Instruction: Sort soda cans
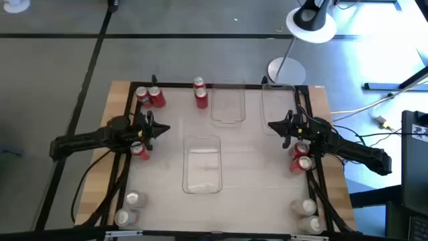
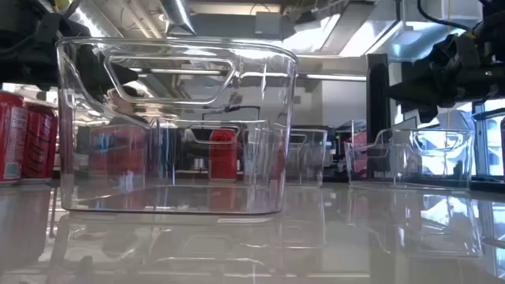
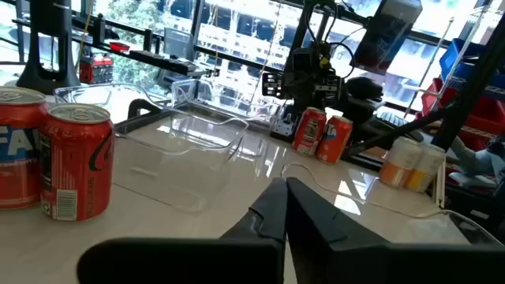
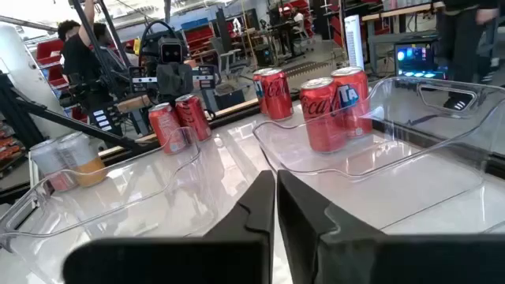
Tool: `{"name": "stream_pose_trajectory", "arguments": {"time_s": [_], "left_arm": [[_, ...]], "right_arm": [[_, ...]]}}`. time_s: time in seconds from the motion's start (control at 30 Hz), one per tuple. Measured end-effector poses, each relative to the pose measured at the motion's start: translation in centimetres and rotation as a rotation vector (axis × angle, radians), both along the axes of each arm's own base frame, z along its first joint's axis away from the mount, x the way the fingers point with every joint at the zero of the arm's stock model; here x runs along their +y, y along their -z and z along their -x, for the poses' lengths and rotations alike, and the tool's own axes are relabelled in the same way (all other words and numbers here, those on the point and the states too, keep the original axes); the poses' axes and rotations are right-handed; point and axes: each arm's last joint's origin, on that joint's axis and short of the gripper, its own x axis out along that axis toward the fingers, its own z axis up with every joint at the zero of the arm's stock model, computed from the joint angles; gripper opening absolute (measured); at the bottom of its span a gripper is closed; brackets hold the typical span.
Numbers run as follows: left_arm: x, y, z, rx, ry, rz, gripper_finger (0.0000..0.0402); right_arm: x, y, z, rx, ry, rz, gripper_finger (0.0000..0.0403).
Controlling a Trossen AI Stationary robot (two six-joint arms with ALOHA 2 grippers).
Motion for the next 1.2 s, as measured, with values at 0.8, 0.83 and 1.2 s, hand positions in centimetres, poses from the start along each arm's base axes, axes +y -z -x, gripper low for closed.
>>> {"name": "stream_pose_trajectory", "arguments": {"time_s": [0.8, 0.83, 1.2], "left_arm": [[0.8, -8.4, -0.7, -0.128, -0.237, -0.202, 0.0], [1.0, -9.1, -1.2, -0.104, -0.258, -0.206, 0.0], [4.5, -15.3, -8.9, 0.081, -0.367, -0.168, 0.0]], "right_arm": [[-0.3, 0.0, 0.1, -0.002, 0.11, 0.01, 0.0019], [-0.4, 0.0, 0.1, -0.002, 0.128, 0.01, 0.0019], [-0.5, 0.0, 0.2, -0.001, 0.176, 0.011, 0.0019]]}}
